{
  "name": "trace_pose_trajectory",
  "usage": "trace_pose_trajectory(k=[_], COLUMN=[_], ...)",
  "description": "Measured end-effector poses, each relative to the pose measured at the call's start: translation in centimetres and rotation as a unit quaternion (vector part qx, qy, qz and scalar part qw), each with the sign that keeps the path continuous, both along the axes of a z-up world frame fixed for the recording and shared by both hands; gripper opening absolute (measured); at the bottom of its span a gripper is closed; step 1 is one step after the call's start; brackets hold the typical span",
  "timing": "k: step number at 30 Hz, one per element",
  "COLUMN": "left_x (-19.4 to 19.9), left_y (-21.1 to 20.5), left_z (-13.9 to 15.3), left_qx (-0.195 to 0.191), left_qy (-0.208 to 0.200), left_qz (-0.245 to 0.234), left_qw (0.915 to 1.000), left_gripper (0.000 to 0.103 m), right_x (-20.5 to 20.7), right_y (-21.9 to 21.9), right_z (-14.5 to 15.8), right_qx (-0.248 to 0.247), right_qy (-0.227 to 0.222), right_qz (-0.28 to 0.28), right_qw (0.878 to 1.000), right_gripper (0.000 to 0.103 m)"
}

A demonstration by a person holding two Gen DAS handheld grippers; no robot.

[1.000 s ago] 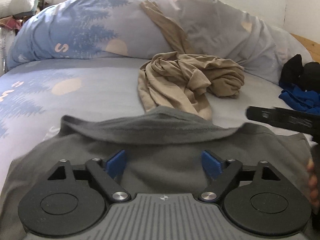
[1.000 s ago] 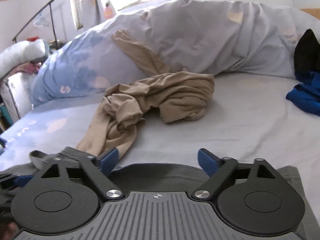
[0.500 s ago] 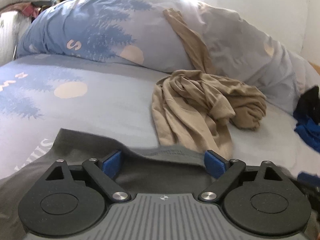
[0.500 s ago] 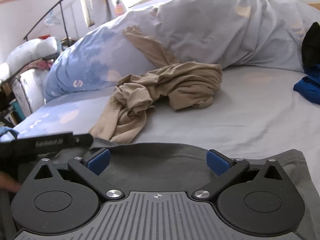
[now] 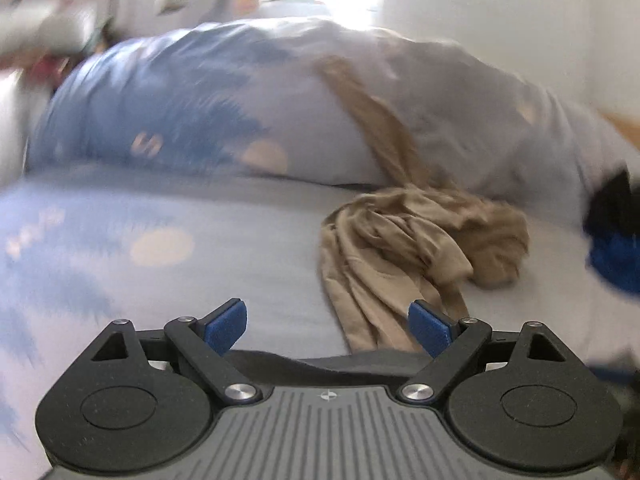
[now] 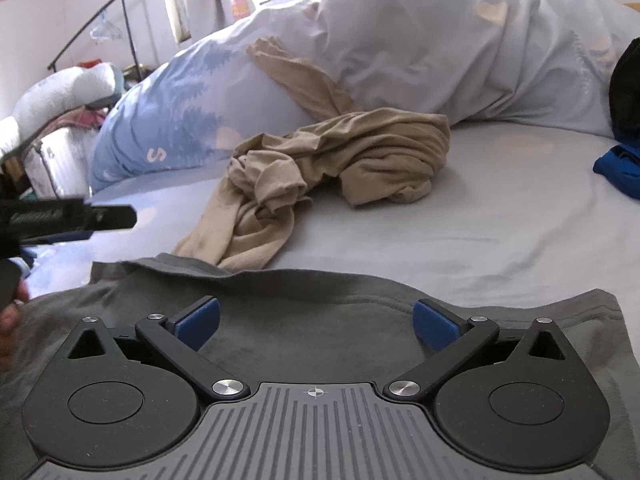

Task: Fold clothes
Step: 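Move both grippers along the folded shirt edge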

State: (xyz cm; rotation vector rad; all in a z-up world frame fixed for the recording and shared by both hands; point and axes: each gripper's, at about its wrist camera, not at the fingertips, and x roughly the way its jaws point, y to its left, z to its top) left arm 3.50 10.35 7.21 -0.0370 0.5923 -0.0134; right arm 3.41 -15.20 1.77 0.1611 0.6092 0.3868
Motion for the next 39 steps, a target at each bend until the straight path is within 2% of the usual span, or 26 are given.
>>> trace_pose_trajectory(k=[3,6,14,18,27,30,35,39], left_x=[-0.2,0.0,1.7,2.1,1.2,-0.2,-5.0,-10.1], left_y=[-1.6,-2.9,-3.0,-2.2,1.7,4.2,8.4,11.6], left_z=[-0.7,-1.9,-3.6,-3.4,-1.8,-0.8,0.5,1.0], left_qx=[0.025,0.044,0.008,-0.008,0.007,-0.007,-0.028,-0.056], left_qy=[0.035,0.056,0.051,0.041,0.037,0.033,0.018,0.054], left_qz=[-0.043,-0.056,-0.010,0.021,0.084,0.110,0.134,0.135], left_qw=[0.9981,0.9958,0.9986,0.9989,0.9957,0.9933,0.9904,0.9877], left_gripper=[0.093,0.092,0.092,0.092,0.093,0.094,0.103,0.103], right_x=[0.2,0.2,-0.1,-0.1,-0.3,-0.7,-2.6,-5.2], right_y=[0.1,0.2,-0.5,-0.8,-0.6,-0.3,-0.2,-0.2], right_z=[-0.1,-0.3,-0.3,-0.3,0.2,0.9,2.9,4.6], right_qx=[0.000,-0.002,0.016,0.025,0.018,0.011,-0.008,-0.019], right_qy=[0.003,0.004,0.005,0.006,-0.002,-0.011,-0.044,-0.071], right_qz=[-0.001,-0.001,-0.002,0.000,0.006,0.011,0.022,0.033], right_qw=[1.000,1.000,1.000,1.000,1.000,1.000,0.999,0.997], right_gripper=[0.103,0.103,0.103,0.103,0.103,0.103,0.103,0.103])
